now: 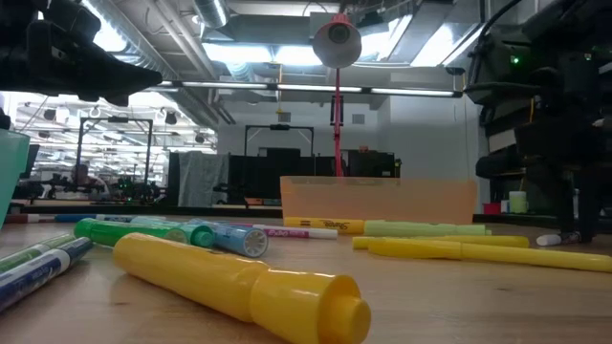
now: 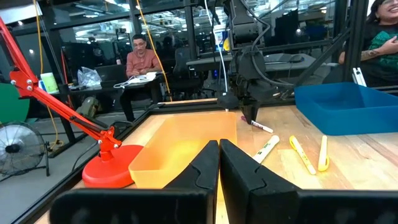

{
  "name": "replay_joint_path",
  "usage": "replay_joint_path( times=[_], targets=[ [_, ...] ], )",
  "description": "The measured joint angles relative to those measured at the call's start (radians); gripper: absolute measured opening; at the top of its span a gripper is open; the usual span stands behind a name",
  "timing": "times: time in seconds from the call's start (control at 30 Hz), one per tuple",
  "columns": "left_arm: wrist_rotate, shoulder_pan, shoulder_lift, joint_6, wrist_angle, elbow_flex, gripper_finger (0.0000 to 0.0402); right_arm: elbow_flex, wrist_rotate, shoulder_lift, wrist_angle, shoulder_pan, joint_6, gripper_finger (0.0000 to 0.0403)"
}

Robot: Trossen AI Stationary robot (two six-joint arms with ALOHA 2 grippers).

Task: Pick & Place Markers
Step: Put the red marker pen into the orange bin

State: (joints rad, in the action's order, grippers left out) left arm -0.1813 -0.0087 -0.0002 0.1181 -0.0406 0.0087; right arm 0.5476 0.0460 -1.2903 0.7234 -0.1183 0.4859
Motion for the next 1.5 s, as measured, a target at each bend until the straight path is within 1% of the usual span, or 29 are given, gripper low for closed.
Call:
replay_joint_path(
  times=[0.1, 0.7, 0.9, 1.0, 1.27, 1.5],
  targets=[
    [0.000, 0.000, 0.000, 0.000, 0.000, 0.000, 0.0011, 0.005, 0.002, -0.001, -0.010, -0.002, -0.031, 0.0036],
    [0.000, 0.000, 0.000, 0.000, 0.000, 0.000, 0.0013, 0.008, 0.007, 0.000, -0.019, -0.025, -0.033, 0.0035],
    [0.000, 0.000, 0.000, 0.000, 0.000, 0.000, 0.0008, 0.010, 0.017, 0.000, -0.103, -0.018, -0.042, 0.0035],
    [0.000, 0.000, 0.000, 0.000, 0.000, 0.000, 0.0010, 0.011, 0.015, 0.000, -0.129, -0.015, -0.077, 0.0035],
    [0.000, 0.000, 0.000, 0.000, 0.000, 0.000, 0.0010, 0.047, 0.012, 0.000, -0.130, -0.015, -0.168, 0.0035],
    [0.000, 0.000, 0.000, 0.000, 0.000, 0.000, 0.0011, 0.089, 0.029, 0.001, -0.112, -0.047, -0.225, 0.0035]
  ],
)
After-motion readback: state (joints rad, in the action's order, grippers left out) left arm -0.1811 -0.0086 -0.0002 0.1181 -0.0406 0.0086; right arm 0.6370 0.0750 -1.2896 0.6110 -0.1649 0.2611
